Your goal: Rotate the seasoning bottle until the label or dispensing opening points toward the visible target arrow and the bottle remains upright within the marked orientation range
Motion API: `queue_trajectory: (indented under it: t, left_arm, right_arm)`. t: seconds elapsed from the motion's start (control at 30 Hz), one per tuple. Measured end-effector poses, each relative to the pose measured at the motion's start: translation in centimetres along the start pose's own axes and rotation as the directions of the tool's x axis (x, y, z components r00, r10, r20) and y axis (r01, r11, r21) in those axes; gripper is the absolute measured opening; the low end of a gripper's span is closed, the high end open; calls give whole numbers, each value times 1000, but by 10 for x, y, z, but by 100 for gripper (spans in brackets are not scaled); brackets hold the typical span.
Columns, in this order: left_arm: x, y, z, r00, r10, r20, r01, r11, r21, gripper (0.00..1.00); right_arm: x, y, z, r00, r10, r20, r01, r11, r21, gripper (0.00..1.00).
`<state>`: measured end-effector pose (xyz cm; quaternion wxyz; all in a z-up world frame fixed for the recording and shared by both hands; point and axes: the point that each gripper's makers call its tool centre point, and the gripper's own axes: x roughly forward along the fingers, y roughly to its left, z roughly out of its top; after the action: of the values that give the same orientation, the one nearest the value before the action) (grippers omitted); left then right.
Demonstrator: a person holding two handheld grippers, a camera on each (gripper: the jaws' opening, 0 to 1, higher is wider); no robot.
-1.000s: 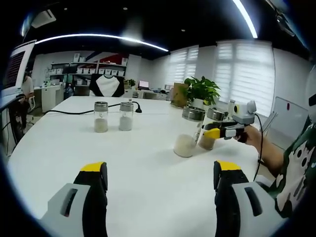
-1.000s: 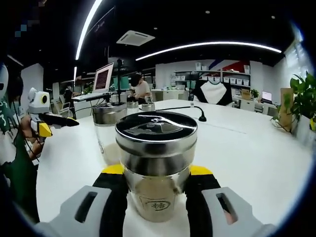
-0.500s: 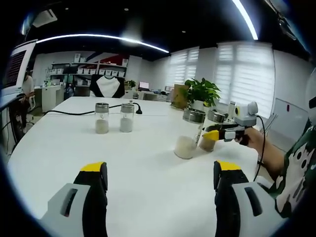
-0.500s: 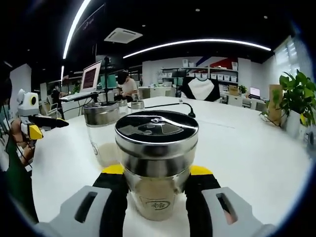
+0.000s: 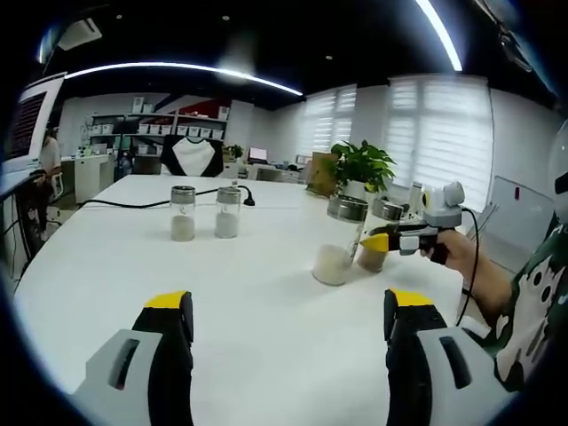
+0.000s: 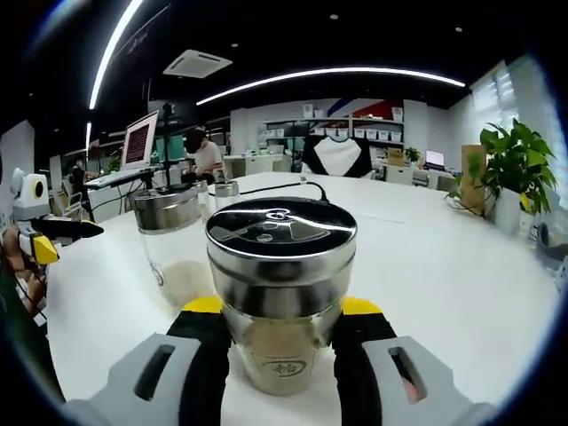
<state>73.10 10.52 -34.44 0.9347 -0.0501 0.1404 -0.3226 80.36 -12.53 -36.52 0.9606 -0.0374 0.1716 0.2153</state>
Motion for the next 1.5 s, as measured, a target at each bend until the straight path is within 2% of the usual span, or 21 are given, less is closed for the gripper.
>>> queue_trajectory:
  t: [0.37,0.9,1.5]
  left_arm:
    - [1,-1,-2,1000,-4,-5,4,1000,-5,93]
    - [1,-2,-3,1000,-3,-13,3,1000,-2,93]
    - [2,0,-6,1000,3,-22,-3,1000,-5,93]
  right_arm:
    - [1,-7,0,997,-75,6,75,997,14,44]
    - [1,-10,-1,985,-175,0,175,984,11,44]
    - [0,-11,-3,971,-238,-14,238,971,16,44]
